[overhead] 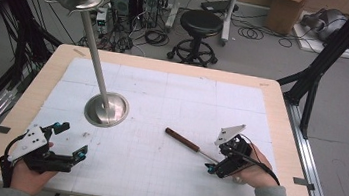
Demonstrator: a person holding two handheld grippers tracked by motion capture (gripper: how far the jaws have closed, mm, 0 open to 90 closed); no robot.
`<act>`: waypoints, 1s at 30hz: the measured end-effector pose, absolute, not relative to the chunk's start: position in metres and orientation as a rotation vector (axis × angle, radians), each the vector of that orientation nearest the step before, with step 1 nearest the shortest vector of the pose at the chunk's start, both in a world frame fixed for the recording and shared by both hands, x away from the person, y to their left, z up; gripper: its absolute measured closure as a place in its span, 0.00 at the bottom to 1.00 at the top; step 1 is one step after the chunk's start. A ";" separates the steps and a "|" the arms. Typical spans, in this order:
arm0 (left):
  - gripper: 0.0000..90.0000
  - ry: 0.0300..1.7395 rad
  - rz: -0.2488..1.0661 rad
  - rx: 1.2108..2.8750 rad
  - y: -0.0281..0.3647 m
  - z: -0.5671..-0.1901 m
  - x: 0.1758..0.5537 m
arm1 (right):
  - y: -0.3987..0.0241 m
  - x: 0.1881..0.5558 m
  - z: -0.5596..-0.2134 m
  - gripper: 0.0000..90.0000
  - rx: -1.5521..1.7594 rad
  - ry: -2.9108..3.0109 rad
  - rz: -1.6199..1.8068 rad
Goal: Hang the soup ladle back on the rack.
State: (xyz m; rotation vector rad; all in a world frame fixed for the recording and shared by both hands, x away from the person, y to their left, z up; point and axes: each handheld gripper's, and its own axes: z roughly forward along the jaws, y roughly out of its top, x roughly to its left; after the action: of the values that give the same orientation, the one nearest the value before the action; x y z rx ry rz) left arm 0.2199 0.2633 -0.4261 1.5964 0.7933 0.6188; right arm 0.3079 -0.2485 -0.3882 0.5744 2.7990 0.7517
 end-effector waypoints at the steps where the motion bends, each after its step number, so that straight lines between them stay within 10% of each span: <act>1: 0.02 0.795 0.618 1.598 0.264 -0.426 0.220 | -0.249 0.309 -0.388 0.12 0.579 2.806 0.747; 30: 0.02 0.811 0.627 1.594 0.268 -0.428 0.217 | -0.234 0.331 -0.407 0.48 0.587 2.936 0.420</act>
State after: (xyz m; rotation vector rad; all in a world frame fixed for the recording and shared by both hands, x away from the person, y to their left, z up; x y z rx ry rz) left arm 0.2171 0.2679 -0.4279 1.5944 0.8107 0.6269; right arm 0.3310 -0.2337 -0.4069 0.5865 2.9360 0.4201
